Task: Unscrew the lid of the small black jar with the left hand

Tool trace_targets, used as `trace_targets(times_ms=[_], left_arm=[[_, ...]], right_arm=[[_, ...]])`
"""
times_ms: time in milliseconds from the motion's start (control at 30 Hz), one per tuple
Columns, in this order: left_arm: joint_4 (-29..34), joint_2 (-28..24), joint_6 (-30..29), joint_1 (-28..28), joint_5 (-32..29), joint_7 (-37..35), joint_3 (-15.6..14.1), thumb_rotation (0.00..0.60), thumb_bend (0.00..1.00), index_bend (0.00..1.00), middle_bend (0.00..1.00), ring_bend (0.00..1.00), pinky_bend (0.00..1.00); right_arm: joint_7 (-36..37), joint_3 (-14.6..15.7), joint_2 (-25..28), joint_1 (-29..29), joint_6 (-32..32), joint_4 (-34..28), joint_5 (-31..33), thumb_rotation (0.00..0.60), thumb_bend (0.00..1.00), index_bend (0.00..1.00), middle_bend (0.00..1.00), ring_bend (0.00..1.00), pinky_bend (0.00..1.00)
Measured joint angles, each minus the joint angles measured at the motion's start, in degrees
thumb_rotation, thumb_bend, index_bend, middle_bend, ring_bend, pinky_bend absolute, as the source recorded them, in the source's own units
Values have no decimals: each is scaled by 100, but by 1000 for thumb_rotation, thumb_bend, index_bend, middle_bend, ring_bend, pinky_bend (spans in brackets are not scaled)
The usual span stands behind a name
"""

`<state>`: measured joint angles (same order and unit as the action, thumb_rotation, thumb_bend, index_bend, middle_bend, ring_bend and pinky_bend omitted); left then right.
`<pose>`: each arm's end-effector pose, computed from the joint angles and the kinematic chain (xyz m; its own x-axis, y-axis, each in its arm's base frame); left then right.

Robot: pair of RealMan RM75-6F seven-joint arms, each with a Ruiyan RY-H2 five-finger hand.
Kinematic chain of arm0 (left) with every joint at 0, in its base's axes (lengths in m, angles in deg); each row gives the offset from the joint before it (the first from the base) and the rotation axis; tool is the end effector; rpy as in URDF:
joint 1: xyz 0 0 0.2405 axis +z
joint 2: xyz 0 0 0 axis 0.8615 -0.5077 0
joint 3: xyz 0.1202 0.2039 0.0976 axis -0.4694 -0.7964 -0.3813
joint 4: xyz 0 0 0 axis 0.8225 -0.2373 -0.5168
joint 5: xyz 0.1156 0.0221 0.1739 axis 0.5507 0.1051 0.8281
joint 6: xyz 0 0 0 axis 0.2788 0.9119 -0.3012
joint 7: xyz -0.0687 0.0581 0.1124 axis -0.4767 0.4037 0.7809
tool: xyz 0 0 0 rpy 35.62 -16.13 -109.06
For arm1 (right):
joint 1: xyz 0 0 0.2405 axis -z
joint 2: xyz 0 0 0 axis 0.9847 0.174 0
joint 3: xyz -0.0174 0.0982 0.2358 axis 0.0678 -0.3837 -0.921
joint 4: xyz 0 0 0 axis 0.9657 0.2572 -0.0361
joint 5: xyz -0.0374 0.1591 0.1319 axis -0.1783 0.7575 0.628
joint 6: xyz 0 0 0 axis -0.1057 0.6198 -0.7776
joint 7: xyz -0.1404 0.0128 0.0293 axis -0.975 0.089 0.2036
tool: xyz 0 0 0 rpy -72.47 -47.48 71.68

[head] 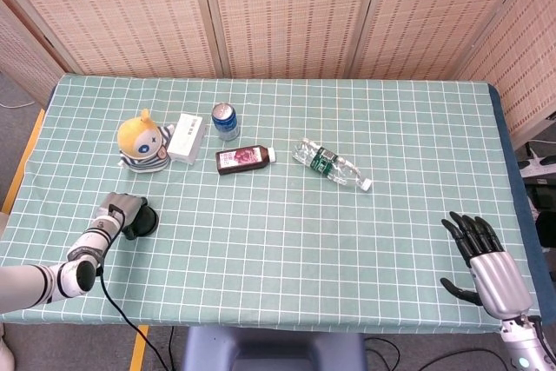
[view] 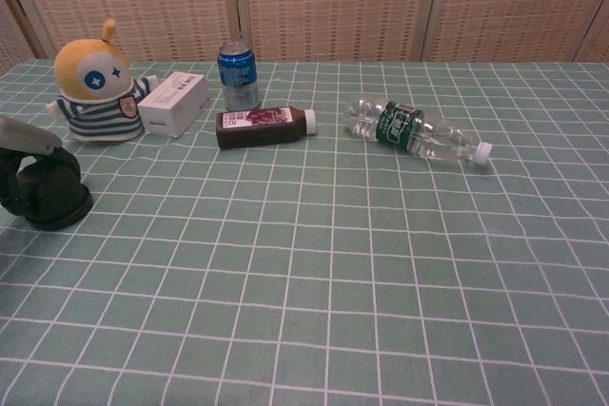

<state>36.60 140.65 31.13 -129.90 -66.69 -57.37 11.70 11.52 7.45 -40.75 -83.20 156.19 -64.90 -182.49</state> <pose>-0.2441 0.3726 0.0528 0.6101 0.6944 0.3817 0.6608 -0.1801 -0.7286 -0.2916 -0.1512 0.1441 0.3990 -0.0523 0.9155 -0.9058 -0.1776 0.3846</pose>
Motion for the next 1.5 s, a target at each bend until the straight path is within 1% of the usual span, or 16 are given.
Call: trace_targets(times_ms=[67, 133, 200, 300, 367, 433, 500, 633, 800, 900, 1133, 1300, 1400, 1500], left_arm=[[-6, 25, -2, -13, -24, 29, -40, 600, 336, 394, 301, 212, 383], [-5, 43, -7, -24, -39, 44, -65, 600, 345, 467, 355, 225, 375], [3, 45, -17, -40, -43, 59, -82, 600, 352, 510, 408, 245, 371], [18, 54, -44, -42, -30, 64, -92, 600, 360, 547, 475, 283, 374], [19, 64, -63, -31, 0, 63, -93, 600, 370, 584, 526, 322, 384], [27, 57, -60, -17, 41, 35, -72, 600, 388, 643, 603, 387, 401], [41, 33, -46, 0, 91, -20, -29, 600, 401, 688, 657, 436, 419], [84, -51, -56, 79, 328, -158, 84, 600, 435, 748, 727, 488, 426], [143, -145, -148, 216, 666, -315, 233, 600, 470, 783, 767, 522, 361], [181, -204, -206, 319, 873, -421, 332, 600, 482, 802, 789, 541, 362], [272, -359, -315, 537, 1261, -628, 542, 600, 514, 878, 858, 600, 433], [343, -446, -383, 687, 1503, -811, 709, 600, 517, 883, 864, 608, 478], [405, -541, -397, 819, 1739, -1081, 892, 600, 513, 885, 868, 613, 498], [476, -663, -403, 998, 2067, -1476, 1140, 600, 513, 885, 870, 616, 525]], right_arm=[[7, 3, 4, 2, 1, -4, -3, 600, 86, 0, 0, 0, 0], [19, 8, 7, 4, 3, 3, -9, 600, 86, 0, 0, 0, 0], [26, 12, 10, 4, 1, 4, -14, 600, 86, 0, 0, 0, 0], [42, 15, 18, 6, 9, 1, -22, 600, 86, 0, 0, 0, 0], [50, 15, 23, 11, 22, -5, -28, 600, 86, 0, 0, 0, 0], [62, 16, 27, 14, 30, -1, -35, 600, 86, 0, 0, 0, 0], [73, 16, 30, 14, 34, 1, -38, 600, 86, 0, 0, 0, 0], [84, 15, 42, 13, 36, -14, -43, 600, 86, 0, 0, 0, 0], [89, 22, 52, 17, 51, -29, -65, 600, 86, 0, 0, 0, 0], [93, 23, 59, 19, 58, -40, -76, 600, 86, 0, 0, 0, 0], [84, 29, 69, 16, 60, -64, -102, 600, 86, 0, 0, 0, 0], [86, 23, 79, 13, 63, -82, -103, 600, 87, 0, 0, 0, 0], [69, 24, 81, 11, 58, -90, -107, 600, 87, 0, 0, 0, 0], [63, 23, 87, 11, 60, -101, -111, 600, 87, 0, 0, 0, 0]])
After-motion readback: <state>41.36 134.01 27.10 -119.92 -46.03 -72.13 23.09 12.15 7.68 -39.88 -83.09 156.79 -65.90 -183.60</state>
